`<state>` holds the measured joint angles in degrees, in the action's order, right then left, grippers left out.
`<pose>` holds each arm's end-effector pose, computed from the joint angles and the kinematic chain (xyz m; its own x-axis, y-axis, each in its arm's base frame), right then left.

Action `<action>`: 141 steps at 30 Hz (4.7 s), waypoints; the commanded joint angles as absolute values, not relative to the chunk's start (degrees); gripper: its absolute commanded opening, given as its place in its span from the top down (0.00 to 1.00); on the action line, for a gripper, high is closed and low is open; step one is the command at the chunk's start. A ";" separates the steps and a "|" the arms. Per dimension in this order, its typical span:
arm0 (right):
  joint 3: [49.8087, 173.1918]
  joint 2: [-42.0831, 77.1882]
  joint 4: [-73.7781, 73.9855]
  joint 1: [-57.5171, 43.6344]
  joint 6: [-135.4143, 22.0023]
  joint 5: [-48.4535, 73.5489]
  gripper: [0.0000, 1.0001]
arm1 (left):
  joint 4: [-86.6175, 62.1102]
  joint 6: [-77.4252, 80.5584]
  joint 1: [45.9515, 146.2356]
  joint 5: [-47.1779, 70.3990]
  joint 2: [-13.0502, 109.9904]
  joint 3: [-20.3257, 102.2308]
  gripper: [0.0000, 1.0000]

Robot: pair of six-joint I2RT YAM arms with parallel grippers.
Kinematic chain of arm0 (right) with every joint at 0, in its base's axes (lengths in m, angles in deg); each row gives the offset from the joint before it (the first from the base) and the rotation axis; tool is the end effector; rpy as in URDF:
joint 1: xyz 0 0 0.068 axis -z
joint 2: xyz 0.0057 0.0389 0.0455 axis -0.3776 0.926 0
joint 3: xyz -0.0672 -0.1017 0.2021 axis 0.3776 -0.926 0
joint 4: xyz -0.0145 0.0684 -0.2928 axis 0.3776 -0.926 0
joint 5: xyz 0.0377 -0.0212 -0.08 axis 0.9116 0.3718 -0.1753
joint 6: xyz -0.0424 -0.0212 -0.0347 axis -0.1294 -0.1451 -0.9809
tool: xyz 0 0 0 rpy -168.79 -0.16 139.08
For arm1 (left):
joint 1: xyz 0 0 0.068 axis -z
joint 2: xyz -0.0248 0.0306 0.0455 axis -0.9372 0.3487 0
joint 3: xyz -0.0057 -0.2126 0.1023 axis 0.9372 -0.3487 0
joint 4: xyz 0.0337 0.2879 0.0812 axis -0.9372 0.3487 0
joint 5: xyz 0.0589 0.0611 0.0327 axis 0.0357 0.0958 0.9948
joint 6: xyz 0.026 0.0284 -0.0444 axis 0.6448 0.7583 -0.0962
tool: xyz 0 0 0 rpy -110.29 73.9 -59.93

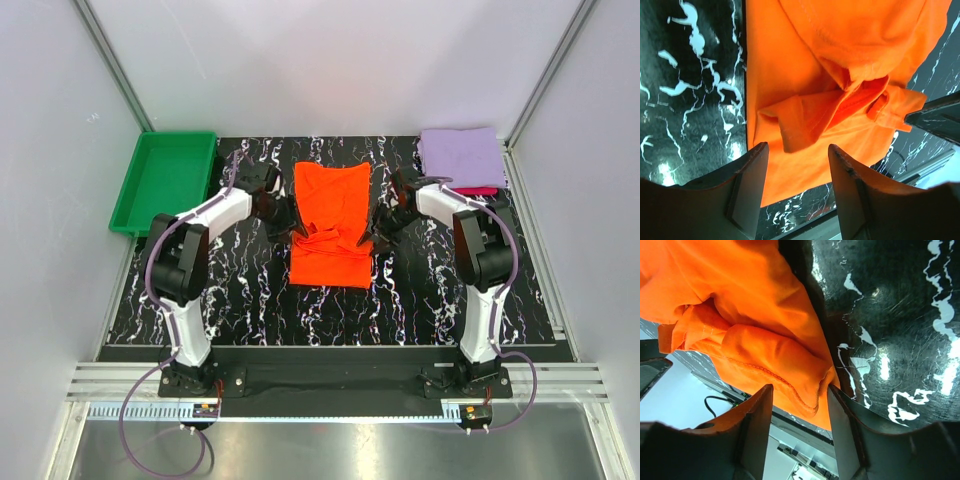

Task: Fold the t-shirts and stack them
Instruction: Fold the tshirt

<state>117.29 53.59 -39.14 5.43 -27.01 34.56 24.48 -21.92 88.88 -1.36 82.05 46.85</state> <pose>0.3948 0.1409 0.0883 -0.9647 0.2496 0.0843 0.2552 0.8063 0.5337 0.3889 -0.1524 0.1274 -0.9614 -0.2309 -0.1494 -0.1259 0.8524 -0.5076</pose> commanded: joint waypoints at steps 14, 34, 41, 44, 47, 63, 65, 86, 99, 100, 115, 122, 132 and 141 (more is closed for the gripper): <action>120.85 54.86 -37.80 5.40 -24.94 36.46 0.62 | 21.58 -22.54 88.49 -3.24 86.36 49.91 0.62; 123.58 52.31 -41.13 5.40 -25.46 37.78 1.00 | 19.91 -24.56 88.14 2.21 71.23 40.49 1.00; 124.81 53.19 -42.01 5.40 -24.94 36.37 1.00 | 22.10 -22.36 88.23 -0.52 79.50 48.67 1.00; 126.04 53.63 -42.98 5.40 -25.02 35.41 1.00 | 22.46 -21.92 88.05 -0.61 80.90 50.25 1.00; 127.09 54.95 -43.33 5.49 -25.37 35.49 1.00 | 23.42 -21.40 87.96 -0.60 82.92 51.66 1.00; 134.54 62.41 -46.58 7.68 -29.85 31.81 0.72 | 29.38 -17.62 87.00 6.85 87.33 59.57 0.62; 138.06 61.98 -49.82 7.86 -32.56 29.27 0.66 | 30.80 -16.13 87.00 9.66 84.44 60.97 0.57; 124.02 49.32 -48.09 -10.33 -32.06 8.87 0.56 | 9.81 -28.16 101.15 6.42 60.86 21.96 0.57; 129.38 57.49 -44.92 -10.42 -30.21 3.95 0.56 | 10.76 -30.27 101.15 7.57 65.97 21.35 0.59; 130.16 58.02 -45.53 -10.42 -30.21 3.50 0.56 | 11.29 -30.18 101.15 7.92 65.88 21.26 0.58; 156.43 73.40 -54.58 -6.65 -31.17 -5.20 0.52 | 15.34 -27.64 101.15 7.30 69.13 22.75 0.58; 172.26 76.57 -59.59 -5.06 -39.69 -3.10 0.45 | 18.05 -24.65 101.15 7.92 66.77 24.94 0.58; 155.32 63.39 -57.23 -4.45 -41.63 3.49 0.32 | 17.72 -19.37 98.16 0.91 69.81 39.53 0.58; 146.62 60.57 -44.51 2.66 -36.99 23.87 0.73 | 3.05 -23.41 92.63 -16.85 86.34 50.17 0.68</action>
<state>148.51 64.41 -52.34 -1.02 -39.51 13.14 9.86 -21.64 93.82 -7.61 82.23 47.89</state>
